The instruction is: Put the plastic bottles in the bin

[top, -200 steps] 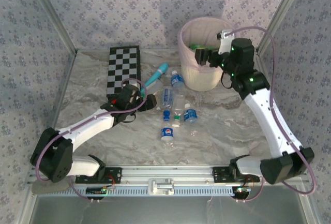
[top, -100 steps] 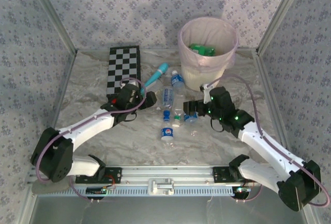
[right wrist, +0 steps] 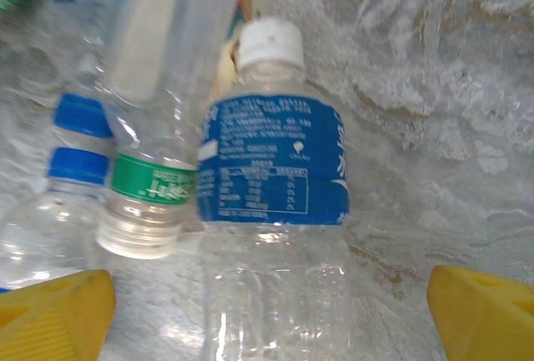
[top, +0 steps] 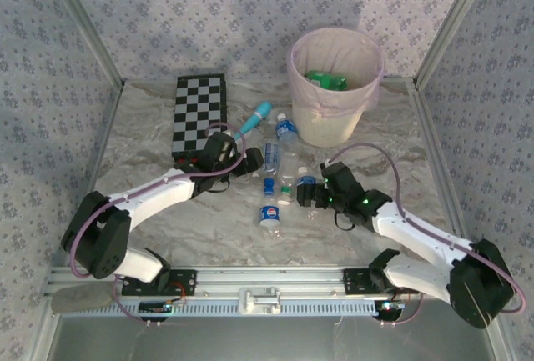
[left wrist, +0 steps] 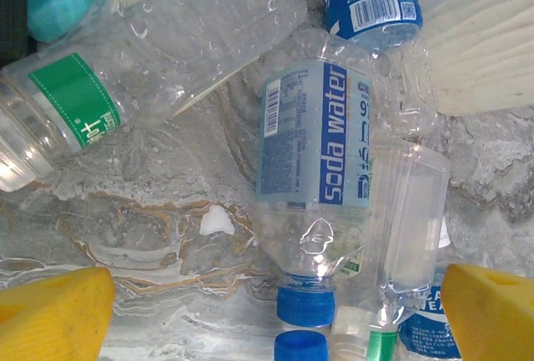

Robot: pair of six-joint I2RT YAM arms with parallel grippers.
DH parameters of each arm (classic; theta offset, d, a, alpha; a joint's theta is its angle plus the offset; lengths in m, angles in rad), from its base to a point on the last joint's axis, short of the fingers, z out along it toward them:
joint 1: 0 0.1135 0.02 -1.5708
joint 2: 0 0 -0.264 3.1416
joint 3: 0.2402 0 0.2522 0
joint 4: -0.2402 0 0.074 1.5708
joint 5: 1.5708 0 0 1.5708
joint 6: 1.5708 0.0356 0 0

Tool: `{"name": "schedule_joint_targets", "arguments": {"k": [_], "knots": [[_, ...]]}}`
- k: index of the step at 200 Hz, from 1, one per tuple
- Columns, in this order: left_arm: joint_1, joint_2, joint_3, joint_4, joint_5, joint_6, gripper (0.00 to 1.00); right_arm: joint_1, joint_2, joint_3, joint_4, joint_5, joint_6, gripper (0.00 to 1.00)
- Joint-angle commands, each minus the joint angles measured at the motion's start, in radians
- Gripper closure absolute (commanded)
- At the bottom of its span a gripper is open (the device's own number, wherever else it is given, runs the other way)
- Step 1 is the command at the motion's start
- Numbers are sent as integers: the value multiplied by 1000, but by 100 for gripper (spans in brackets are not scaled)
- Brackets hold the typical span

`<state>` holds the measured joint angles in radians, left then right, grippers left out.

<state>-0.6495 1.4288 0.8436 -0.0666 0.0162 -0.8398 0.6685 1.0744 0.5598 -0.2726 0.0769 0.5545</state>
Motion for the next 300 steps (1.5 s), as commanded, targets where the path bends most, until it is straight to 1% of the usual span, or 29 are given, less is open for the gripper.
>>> {"name": "schedule_joint_targets", "arguments": {"k": [1,45,78,95,114,134,151,179,214,235,259,300], "knots": [[-7,10,20,18,18,-20,0,17,71,34,-14,50,-1,5],[-7,8,7,22,-4,-3,0,44,232,101,-45,66,-36,10],[3,28,28,9,-3,23,0,67,325,128,-65,83,-35,17],[8,29,38,-8,-5,35,0,73,348,139,-71,85,-36,24],[19,22,33,-13,-17,43,0,78,349,149,-86,98,-41,36],[35,16,34,-16,-34,52,0,82,323,150,-92,109,-41,45],[49,10,38,-19,-43,58,0,85,290,146,-89,108,-44,50],[58,-4,39,-14,-67,57,0,83,225,145,-109,121,-47,54],[59,-11,24,11,-79,37,0,62,124,148,-137,108,-66,56],[58,-12,9,34,-74,16,0,29,50,144,-126,74,-76,57],[58,-22,-8,59,-73,-3,0,-31,-30,147,-122,10,-85,58],[58,-73,-64,98,-126,-18,0,-153,-181,154,-115,-92,-106,59]]}}
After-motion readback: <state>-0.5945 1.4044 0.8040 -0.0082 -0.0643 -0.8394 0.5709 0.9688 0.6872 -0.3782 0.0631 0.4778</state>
